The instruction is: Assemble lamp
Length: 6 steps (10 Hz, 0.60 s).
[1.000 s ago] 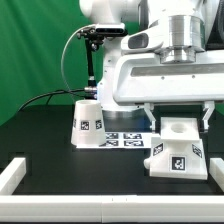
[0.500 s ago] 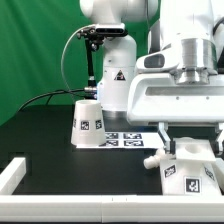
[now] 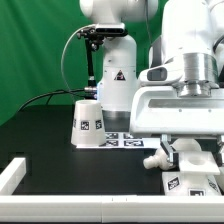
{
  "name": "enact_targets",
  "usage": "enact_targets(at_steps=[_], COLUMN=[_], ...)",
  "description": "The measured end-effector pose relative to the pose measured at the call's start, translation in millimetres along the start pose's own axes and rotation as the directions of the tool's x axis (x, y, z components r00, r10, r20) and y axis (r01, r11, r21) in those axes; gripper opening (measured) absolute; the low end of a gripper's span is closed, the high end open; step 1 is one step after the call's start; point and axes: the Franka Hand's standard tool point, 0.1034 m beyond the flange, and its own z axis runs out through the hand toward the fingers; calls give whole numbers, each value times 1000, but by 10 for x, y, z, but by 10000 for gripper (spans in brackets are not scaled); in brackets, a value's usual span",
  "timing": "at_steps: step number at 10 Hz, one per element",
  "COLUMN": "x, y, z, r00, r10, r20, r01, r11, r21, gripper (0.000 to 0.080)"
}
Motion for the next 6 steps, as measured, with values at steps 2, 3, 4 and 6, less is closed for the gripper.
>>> enact_targets(at_steps=[2, 3, 4, 6], x=[-5, -4, -17, -19], y=[-88, -75, -75, -75], z=[-2, -1, 5, 5], r00=[1000, 1000, 1000, 1000], r10=[18, 15, 14, 13], r20=[6, 8, 14, 14], r01=[-18, -15, -14, -13], r11=[1000, 1000, 1000, 1000], r21=[6, 5, 5, 5], gripper=[531, 531, 622, 689])
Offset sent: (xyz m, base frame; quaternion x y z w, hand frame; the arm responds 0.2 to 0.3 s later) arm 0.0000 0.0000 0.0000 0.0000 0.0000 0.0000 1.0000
